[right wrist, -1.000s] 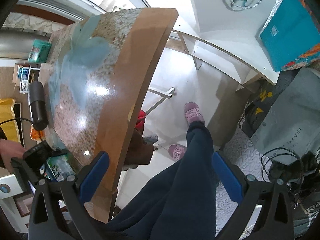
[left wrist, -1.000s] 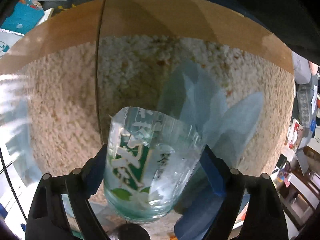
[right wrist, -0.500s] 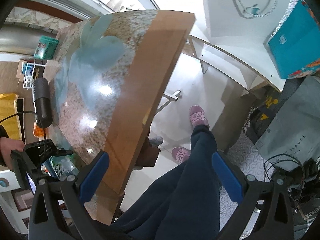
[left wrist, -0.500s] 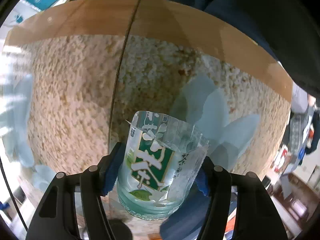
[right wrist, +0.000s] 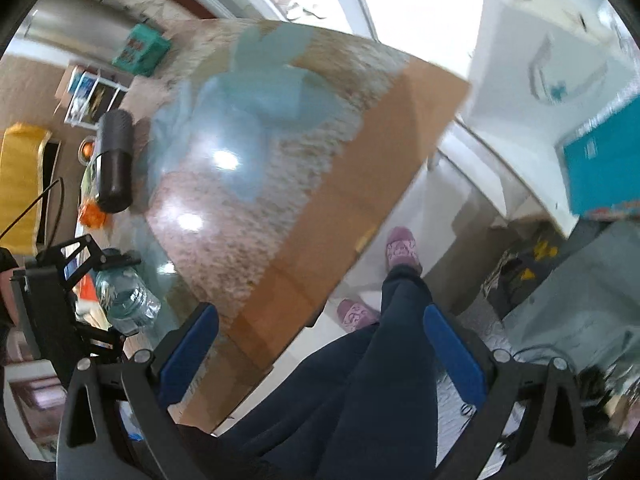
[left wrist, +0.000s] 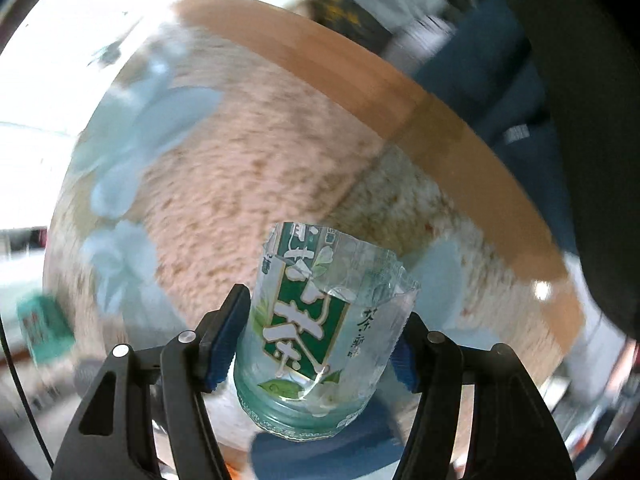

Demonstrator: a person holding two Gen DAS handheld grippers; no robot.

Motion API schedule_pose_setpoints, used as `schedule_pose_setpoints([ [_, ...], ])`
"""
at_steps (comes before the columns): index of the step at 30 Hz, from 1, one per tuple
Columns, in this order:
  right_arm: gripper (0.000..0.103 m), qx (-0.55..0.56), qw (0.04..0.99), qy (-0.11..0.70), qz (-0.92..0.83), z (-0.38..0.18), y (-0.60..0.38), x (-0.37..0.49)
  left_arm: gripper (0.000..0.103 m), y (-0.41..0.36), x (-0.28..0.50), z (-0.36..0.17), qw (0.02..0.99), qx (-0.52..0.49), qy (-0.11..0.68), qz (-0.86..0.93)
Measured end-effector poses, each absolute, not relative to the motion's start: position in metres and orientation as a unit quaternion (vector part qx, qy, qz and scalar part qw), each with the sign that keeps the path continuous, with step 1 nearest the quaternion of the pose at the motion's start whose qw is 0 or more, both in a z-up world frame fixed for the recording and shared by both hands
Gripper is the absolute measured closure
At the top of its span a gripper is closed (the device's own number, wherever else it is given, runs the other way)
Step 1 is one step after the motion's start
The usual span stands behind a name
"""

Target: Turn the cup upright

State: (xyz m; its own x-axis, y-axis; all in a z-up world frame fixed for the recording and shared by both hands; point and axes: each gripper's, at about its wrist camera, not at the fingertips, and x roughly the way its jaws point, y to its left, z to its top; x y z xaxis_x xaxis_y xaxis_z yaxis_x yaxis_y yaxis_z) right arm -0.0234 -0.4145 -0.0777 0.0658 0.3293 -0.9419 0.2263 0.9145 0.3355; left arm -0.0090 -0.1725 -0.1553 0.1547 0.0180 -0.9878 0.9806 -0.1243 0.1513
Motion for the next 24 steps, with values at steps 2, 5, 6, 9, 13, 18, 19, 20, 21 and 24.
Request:
schedule_pose_setpoints([
  [2,0.0,0.188,0.711,0.676,0.05,-0.066,-0.407,-0.018,0.035,-0.168,-0.004,-0.141,0.55,0.543,0.438,-0.46],
  [5,0.0,0.168,0.718,0.672,0.066,-0.056,-0.398,-0.011,0.035,-0.158,-0.005,-0.13,0.612,0.497,0.442,-0.428],
  [6,0.0,0.164,0.718,0.672,0.073,-0.054,-0.395,-0.009,0.035,-0.155,-0.002,-0.124,0.639,0.468,0.448,-0.414],
  [9,0.0,0.141,0.72,0.672,0.104,-0.049,-0.381,0.003,0.035,-0.148,-0.006,-0.109,0.704,0.391,0.459,-0.376],
  [13,0.0,0.116,0.716,0.675,0.132,-0.048,-0.367,0.014,0.035,-0.136,-0.019,-0.092,0.789,0.304,0.445,-0.295],
  [18,0.0,0.063,0.711,0.674,0.19,-0.043,-0.336,0.036,0.035,-0.127,-0.025,-0.064,0.865,0.215,0.406,-0.202],
  [19,0.0,0.048,0.71,0.673,0.203,-0.042,-0.33,0.041,0.035,-0.125,-0.025,-0.062,0.876,0.197,0.4,-0.182],
  [20,0.0,0.033,0.709,0.668,0.223,-0.039,-0.322,0.049,0.035,-0.124,-0.026,-0.06,0.893,0.171,0.39,-0.146],
  [21,0.0,0.033,0.709,0.668,0.223,-0.039,-0.322,0.049,0.035,-0.122,-0.025,-0.059,0.904,0.148,0.383,-0.121],
  [24,0.0,0.002,0.702,0.664,0.255,-0.041,-0.312,0.063,0.035,-0.116,-0.022,-0.062,0.924,0.077,0.371,-0.053],
])
